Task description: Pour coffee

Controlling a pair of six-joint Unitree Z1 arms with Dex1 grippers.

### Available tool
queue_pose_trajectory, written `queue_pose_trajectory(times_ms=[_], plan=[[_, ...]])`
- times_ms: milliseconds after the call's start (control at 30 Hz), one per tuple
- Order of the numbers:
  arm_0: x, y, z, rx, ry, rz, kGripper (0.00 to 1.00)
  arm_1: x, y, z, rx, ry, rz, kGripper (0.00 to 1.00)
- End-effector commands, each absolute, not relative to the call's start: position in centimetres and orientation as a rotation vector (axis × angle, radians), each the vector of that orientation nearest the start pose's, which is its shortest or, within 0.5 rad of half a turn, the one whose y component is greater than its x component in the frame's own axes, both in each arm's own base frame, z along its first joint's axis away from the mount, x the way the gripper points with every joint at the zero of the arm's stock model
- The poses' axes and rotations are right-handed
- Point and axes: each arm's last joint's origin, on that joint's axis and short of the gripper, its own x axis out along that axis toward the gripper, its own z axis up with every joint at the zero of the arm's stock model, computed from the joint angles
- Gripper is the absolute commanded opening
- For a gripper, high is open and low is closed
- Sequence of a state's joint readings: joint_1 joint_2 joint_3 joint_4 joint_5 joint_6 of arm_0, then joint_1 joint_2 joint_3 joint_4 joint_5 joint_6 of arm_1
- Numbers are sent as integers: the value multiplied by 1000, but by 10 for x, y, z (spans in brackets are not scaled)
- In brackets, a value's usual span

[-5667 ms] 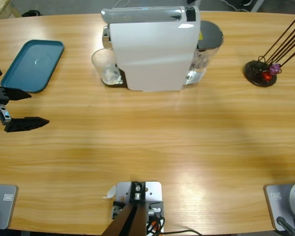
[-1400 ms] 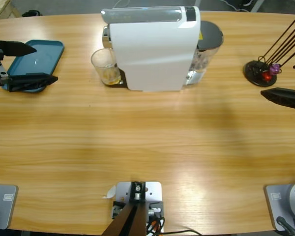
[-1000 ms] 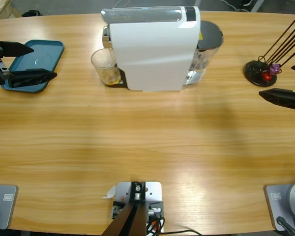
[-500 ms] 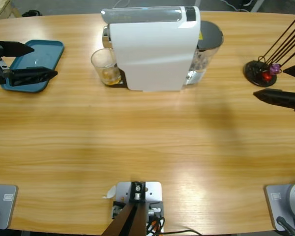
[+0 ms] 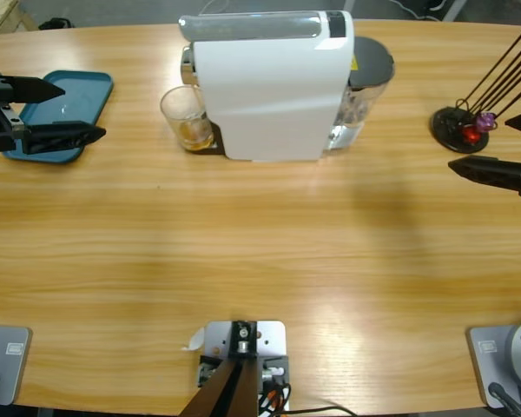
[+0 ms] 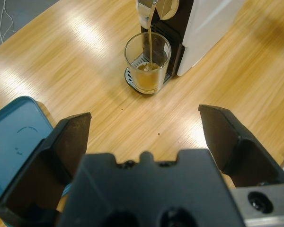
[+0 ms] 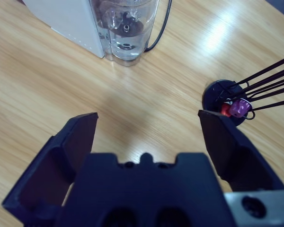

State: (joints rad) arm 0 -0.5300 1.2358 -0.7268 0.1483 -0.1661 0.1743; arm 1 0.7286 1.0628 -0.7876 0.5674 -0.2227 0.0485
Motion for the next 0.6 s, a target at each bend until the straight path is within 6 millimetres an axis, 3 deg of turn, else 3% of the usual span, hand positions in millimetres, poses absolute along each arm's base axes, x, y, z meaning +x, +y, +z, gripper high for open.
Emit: queue_pose_trajectory(times_ms=[33, 600], plan=[[164, -110, 292, 286, 645, -760, 999, 109, 83, 313, -361, 788, 438, 1000], [170, -119, 298, 303, 629, -759, 1000, 109, 83, 313, -362, 787, 436, 1000]])
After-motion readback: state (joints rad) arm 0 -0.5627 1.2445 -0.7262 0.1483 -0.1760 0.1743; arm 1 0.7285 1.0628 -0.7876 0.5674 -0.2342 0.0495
